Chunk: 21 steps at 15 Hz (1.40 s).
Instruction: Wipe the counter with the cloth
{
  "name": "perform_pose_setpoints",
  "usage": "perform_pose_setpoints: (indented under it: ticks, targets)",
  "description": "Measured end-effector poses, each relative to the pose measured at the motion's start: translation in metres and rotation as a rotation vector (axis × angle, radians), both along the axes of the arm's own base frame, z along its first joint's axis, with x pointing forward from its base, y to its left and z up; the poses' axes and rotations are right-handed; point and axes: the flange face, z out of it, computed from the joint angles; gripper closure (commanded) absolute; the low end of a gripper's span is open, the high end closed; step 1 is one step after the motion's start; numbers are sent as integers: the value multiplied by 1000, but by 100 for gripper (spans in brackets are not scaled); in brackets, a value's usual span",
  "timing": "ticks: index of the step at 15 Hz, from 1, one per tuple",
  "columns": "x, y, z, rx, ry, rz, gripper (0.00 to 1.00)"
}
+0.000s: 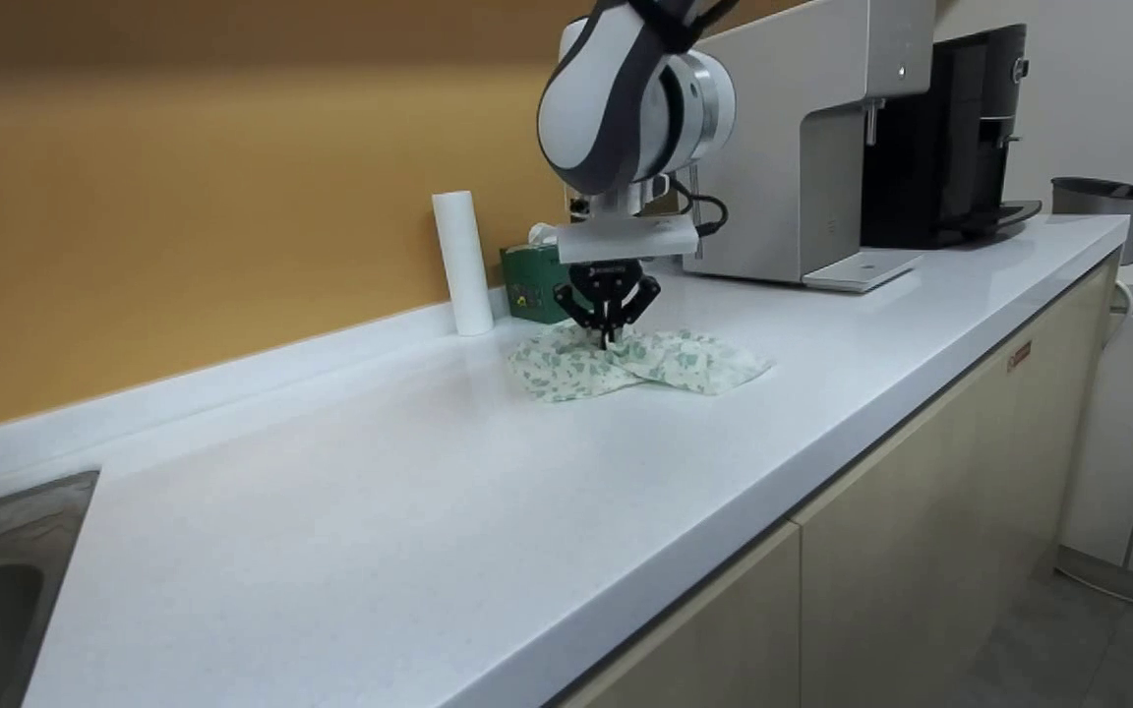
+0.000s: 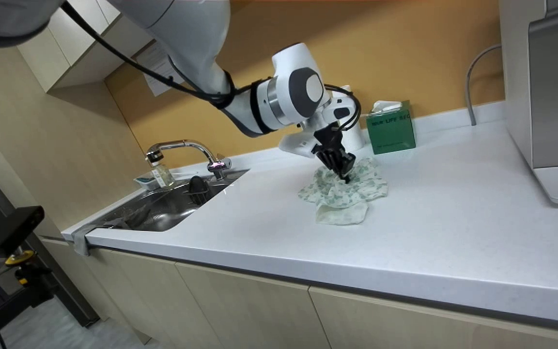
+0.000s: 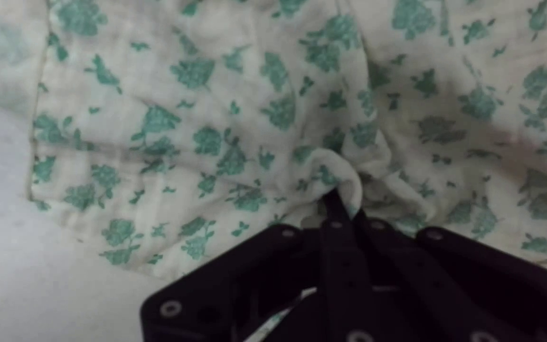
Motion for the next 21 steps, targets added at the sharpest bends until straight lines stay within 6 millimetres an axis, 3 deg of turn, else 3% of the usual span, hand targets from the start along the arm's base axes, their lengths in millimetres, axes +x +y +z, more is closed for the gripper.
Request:
perform_pose_setpoints:
  ticks: [4, 10, 11, 15, 18, 21]
  targets:
    - [-33, -16, 8, 39, 190, 56, 100]
    - [-83, -76, 10, 23, 320, -22, 100]
    - [-89, -84, 9, 18, 329, -33, 81]
    - [-101, -100, 18, 19, 320, -58, 53]
    - [-101, -98, 45, 3, 262, -46, 33]
    - [-102, -93, 85, -43, 184, -23, 13]
